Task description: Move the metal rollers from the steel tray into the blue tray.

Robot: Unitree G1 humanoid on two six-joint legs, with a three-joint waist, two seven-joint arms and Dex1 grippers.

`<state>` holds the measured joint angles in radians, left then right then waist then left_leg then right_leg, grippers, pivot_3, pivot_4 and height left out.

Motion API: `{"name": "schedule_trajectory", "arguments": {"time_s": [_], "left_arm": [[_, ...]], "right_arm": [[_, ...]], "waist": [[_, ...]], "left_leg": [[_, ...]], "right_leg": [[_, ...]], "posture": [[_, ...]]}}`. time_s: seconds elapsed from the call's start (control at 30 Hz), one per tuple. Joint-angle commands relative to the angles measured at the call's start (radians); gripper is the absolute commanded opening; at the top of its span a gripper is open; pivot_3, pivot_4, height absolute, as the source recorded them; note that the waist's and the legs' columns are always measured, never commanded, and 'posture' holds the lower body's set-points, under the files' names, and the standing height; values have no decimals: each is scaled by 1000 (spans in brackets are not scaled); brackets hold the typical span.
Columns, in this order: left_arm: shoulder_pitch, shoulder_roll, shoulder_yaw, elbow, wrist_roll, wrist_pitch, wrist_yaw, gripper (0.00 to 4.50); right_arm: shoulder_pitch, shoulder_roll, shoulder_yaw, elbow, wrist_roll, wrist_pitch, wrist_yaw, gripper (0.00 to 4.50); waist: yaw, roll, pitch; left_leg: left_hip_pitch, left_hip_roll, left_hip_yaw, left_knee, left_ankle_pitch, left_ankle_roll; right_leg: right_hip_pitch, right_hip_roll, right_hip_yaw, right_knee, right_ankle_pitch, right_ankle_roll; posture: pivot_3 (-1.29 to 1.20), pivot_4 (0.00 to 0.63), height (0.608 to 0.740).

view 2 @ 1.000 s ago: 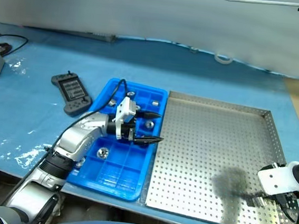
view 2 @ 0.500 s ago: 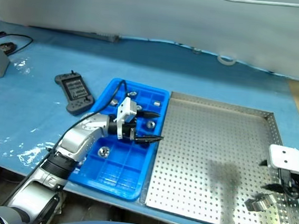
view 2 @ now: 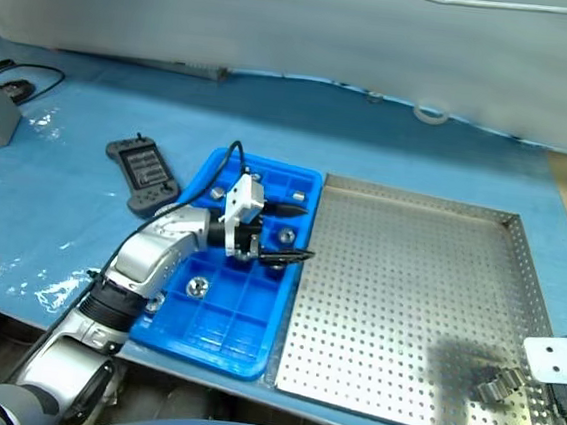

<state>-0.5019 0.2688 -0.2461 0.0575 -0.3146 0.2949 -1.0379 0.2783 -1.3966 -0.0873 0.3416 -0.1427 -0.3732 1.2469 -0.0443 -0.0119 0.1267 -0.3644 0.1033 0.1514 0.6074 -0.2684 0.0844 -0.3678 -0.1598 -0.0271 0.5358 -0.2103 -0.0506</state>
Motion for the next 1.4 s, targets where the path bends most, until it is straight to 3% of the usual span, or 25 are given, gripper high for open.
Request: {"name": "schedule_trajectory", "arguments": {"time_s": [0.03, 0.37, 0.67, 0.77, 0.97, 1.4], "left_arm": [[-17, 3, 8, -48, -17, 9, 1, 4500], [-18, 1, 8, -37, -12, 7, 3, 4500], [-20, 1, 12, -26, -11, 4, 7, 4500], [-17, 0, 10, -26, -10, 4, 10, 4500], [-10, -3, 9, -7, -5, -13, 8, 4500], [-27, -15, 10, -12, -11, 4, 25, 4500]], "right_arm": [[-27, 4, 21, 12, -23, -25, -26, 3251], [-103, 51, 53, -44, 5, 2, -25, 3251], [-121, 63, 120, 25, -35, -45, -48, 3251], [-116, 73, 118, -9, -11, -33, -37, 2626], [-122, 87, 107, -40, 9, 10, -36, 689], [-71, 73, 82, -109, 79, 82, 33, 694]], "waist": [[-1, 1, 0], [1, 0, 0], [1, -1, 0], [1, -1, 0], [1, -3, 0], [3, -4, 1]], "left_leg": [[-1, 0, 0, 0, 0, 0], [-1, 0, 0, -1, 0, 0], [-1, 0, 0, -1, 0, 0], [0, 0, 0, -1, 0, 0], [0, 1, 0, -2, 0, 0], [0, 1, 0, -2, 0, 0]], "right_leg": [[-1, 0, 0, 0, 0, 0], [-1, 0, 0, 0, 0, 0], [-1, 0, 0, 0, 0, 0], [-1, 0, 0, 0, 0, 0], [0, 0, 0, 0, 0, 0], [0, 0, 0, 0, 0, 0]], "posture": [[-279, 150, 740], [-273, 150, 740], [-267, 150, 740], [-268, 150, 740], [-268, 150, 740], [-260, 150, 740]]}}
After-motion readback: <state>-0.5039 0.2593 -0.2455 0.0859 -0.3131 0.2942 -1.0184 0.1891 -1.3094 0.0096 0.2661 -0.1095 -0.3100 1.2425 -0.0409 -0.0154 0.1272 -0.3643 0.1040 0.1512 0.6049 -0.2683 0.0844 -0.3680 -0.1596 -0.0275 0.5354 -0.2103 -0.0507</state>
